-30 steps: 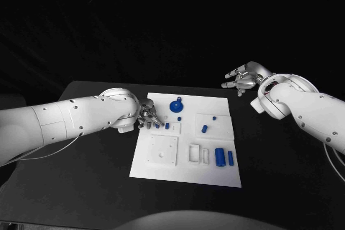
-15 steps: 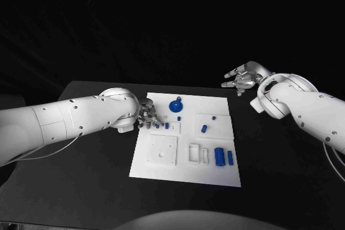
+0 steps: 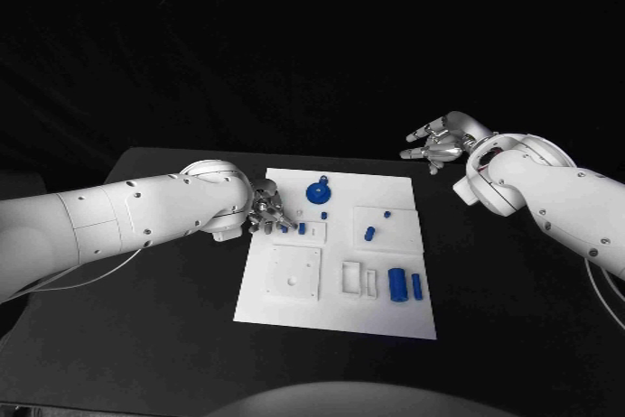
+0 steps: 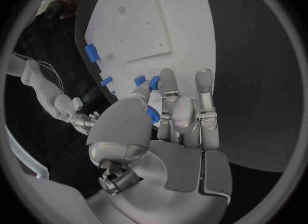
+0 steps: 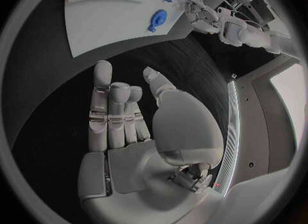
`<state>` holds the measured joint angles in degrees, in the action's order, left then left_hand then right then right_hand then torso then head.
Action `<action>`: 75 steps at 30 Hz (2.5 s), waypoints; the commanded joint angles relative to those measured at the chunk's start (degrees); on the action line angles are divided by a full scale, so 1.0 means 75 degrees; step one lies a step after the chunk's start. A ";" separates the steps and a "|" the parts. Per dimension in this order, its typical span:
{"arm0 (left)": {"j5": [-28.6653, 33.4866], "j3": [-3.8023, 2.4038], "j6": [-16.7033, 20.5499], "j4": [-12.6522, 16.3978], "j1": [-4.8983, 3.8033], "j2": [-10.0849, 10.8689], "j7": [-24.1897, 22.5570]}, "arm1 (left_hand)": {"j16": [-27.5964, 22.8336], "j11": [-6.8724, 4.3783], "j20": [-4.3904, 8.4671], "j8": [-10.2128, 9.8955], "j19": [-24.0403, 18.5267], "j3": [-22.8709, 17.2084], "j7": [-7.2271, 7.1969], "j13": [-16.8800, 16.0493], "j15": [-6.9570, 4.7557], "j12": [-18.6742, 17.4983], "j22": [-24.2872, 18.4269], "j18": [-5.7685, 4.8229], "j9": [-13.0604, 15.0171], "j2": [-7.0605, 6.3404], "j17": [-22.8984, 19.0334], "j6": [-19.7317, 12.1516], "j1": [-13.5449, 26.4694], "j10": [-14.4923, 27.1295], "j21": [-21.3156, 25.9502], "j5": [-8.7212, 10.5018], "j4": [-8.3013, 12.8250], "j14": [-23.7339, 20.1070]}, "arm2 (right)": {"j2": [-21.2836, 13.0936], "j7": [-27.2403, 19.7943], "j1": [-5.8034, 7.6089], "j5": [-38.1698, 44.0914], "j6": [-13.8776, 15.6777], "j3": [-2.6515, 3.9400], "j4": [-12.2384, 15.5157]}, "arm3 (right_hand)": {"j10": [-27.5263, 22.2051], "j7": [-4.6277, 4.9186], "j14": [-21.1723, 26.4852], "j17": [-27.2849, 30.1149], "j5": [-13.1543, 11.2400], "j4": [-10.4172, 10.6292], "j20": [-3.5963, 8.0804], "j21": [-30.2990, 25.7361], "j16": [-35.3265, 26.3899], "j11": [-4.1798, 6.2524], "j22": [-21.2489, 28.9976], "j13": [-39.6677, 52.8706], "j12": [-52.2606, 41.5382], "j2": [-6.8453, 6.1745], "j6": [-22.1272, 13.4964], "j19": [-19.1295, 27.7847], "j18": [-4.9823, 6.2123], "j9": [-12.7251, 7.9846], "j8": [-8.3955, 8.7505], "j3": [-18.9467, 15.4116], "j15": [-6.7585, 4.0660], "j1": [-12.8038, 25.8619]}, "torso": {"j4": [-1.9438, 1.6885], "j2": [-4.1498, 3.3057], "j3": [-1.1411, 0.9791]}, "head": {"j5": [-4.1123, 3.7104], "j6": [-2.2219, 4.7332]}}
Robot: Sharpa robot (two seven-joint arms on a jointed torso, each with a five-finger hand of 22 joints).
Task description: Assemble the parts on the task board
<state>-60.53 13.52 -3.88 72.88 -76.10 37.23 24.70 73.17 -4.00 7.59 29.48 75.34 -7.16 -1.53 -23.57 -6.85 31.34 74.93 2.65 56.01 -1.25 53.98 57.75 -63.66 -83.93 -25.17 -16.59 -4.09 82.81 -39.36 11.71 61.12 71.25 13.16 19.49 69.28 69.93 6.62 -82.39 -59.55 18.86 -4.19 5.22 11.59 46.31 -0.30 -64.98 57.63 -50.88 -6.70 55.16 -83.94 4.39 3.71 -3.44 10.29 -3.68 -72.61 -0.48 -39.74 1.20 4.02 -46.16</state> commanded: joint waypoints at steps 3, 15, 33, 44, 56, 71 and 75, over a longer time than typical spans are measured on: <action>0.0002 0.0043 -0.0066 0.0007 0.0070 -0.0022 0.0143 | -0.0035 -0.0042 0.0037 0.0067 0.0015 -0.0037 -0.0006 0.0003 -0.0062 -0.0034 0.0132 -0.0105 0.0041 -0.0225 0.0000 -0.0044 0.0024 -0.0293 0.0028 0.0064 -0.0191 -0.0015 | -0.0003 -0.0052 -0.0003 0.0017 -0.0085 0.0003 0.0002 | -0.0049 0.0044 0.0031 0.0006 0.0018 0.0024 -0.0045 -0.0010 -0.0050 0.0005 0.0006 -0.0007 0.0027 -0.0001 0.0028 -0.0240 0.0108 0.0000 -0.0020 -0.0034 0.0000 0.0061 | -0.0002 -0.0001 0.0002 | -0.0004 -0.0006; -0.0118 0.0043 -0.0039 -0.0018 0.0070 -0.0013 0.0230 | -0.0043 -0.0041 0.0049 0.0105 0.0025 -0.0143 -0.0004 0.0003 -0.0071 -0.0037 0.0133 -0.0110 0.0081 -0.0418 0.0002 -0.0044 0.0007 -0.0289 0.0033 0.0158 -0.0428 -0.0016 | -0.0012 -0.0049 -0.0003 0.0016 -0.0086 0.0003 0.0000 | -0.0049 0.0044 0.0031 0.0006 0.0018 0.0024 -0.0045 -0.0010 -0.0050 0.0005 0.0006 -0.0007 0.0027 -0.0001 0.0028 -0.0240 0.0108 0.0000 -0.0020 -0.0034 0.0000 0.0061 | -0.0005 -0.0002 0.0005 | -0.0012 -0.0018; -0.0176 0.0043 -0.0086 -0.0114 0.0070 -0.0018 0.0459 | -0.0019 -0.0034 0.0033 0.0204 0.0021 -0.0262 0.0003 0.0046 -0.0068 0.0003 0.0134 -0.0086 0.0193 -0.0697 0.0050 -0.0047 0.0203 -0.0291 0.0014 0.0240 -0.0817 -0.0010 | -0.0019 -0.0036 -0.0003 0.0016 -0.0086 0.0003 -0.0002 | -0.0044 0.0046 0.0029 0.0008 0.0020 0.0051 -0.0045 -0.0017 -0.0047 0.0004 0.0016 -0.0003 0.0017 -0.0001 0.0022 -0.0245 0.0108 0.0001 -0.0021 -0.0027 0.0001 0.0046 | 0.0000 0.0000 0.0002 | -0.0020 -0.0027; -0.0136 0.0043 -0.0159 -0.0138 0.0070 -0.0018 0.0584 | -0.0020 -0.0031 0.0045 0.0222 0.0010 -0.0304 0.0016 0.0062 -0.0068 0.0010 0.0135 -0.0102 0.0212 -0.0949 0.0051 -0.0050 0.0245 -0.0282 0.0008 0.0272 -0.1120 -0.0022 | -0.0029 -0.0028 -0.0003 0.0016 -0.0100 0.0003 -0.0004 | -0.0039 0.0045 0.0025 0.0004 0.0060 0.0049 -0.0043 -0.0010 -0.0039 0.0008 0.0013 0.0002 0.0008 -0.0003 0.0027 -0.0248 0.0108 0.0001 -0.0021 -0.0003 -0.0001 0.0039 | -0.0001 0.0002 0.0001 | -0.0032 -0.0043; 0.0010 0.0042 -0.0029 -0.0134 0.0070 -0.0025 0.0570 | -0.0024 -0.0019 0.0063 0.0230 0.0024 -0.0266 0.0033 0.0064 -0.0074 0.0014 0.0133 -0.0111 0.0220 -0.1415 0.0049 -0.0071 0.0634 -0.0284 0.0015 0.1800 -0.1661 -0.0019 | -0.0020 -0.0032 -0.0005 0.0016 -0.0099 0.0003 -0.0020 | -0.0039 0.0045 0.0025 0.0004 0.0060 0.0049 -0.0043 -0.0010 -0.0039 0.0008 0.0013 0.0002 0.0008 -0.0003 0.0027 -0.0248 0.0108 0.0001 -0.0021 -0.0003 -0.0001 0.0039 | -0.0006 0.0001 0.0002 | -0.0025 -0.0052; 0.0183 0.0039 0.0378 -0.0049 0.0070 0.0125 0.0414 | -0.0030 -0.0033 0.0108 0.0200 0.0034 -0.0221 0.0024 0.0076 -0.0098 -0.0009 0.0130 -0.0152 0.0210 -0.1512 0.0065 -0.0068 0.0858 -0.0295 0.0020 0.1825 -0.1677 -0.0020 | -0.0005 -0.0039 -0.0042 0.0016 -0.0104 0.0003 -0.0040 | -0.0035 0.0046 0.0023 0.0001 0.0076 0.0049 -0.0042 -0.0007 -0.0034 0.0007 0.0013 0.0005 0.0004 -0.0005 0.0026 -0.0249 0.0108 0.0001 -0.0021 0.0007 -0.0002 0.0049 | -0.0004 -0.0001 0.0010 | -0.0029 -0.0042; 0.0390 0.0036 0.0677 -0.0001 0.0069 0.0213 0.0156 | -0.0063 -0.0033 0.0104 0.0165 0.0034 -0.0326 0.0030 0.0082 -0.0093 -0.0019 0.0127 -0.0154 0.0171 -0.1370 0.0028 -0.0062 0.0704 -0.0279 0.0031 0.1810 -0.1665 -0.0028 | -0.0005 -0.0043 -0.0052 0.0016 -0.0103 0.0003 -0.0044 | -0.0035 0.0046 0.0023 0.0001 0.0076 0.0049 -0.0042 -0.0007 -0.0034 0.0007 0.0013 0.0005 0.0004 -0.0005 0.0026 -0.0249 0.0108 0.0001 -0.0021 0.0007 -0.0002 0.0049 | -0.0002 0.0001 0.0004 | -0.0036 -0.0035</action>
<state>-59.37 13.76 -1.47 72.67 -75.66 38.64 27.29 72.93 -3.99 8.01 30.78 75.76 -9.33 -1.42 -23.03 -7.28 31.34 74.94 2.66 57.36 -11.95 54.30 57.00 -58.15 -83.93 -25.18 -3.15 -16.50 82.80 -39.43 11.72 60.79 71.21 13.06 19.49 68.97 70.05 6.61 -82.39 -59.56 19.10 -4.03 5.22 11.59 46.31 -0.41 -64.91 57.64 -50.91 -6.70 55.16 -83.94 4.39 3.71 -3.44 10.14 -3.68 -72.61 -0.49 -39.74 1.27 3.79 -46.47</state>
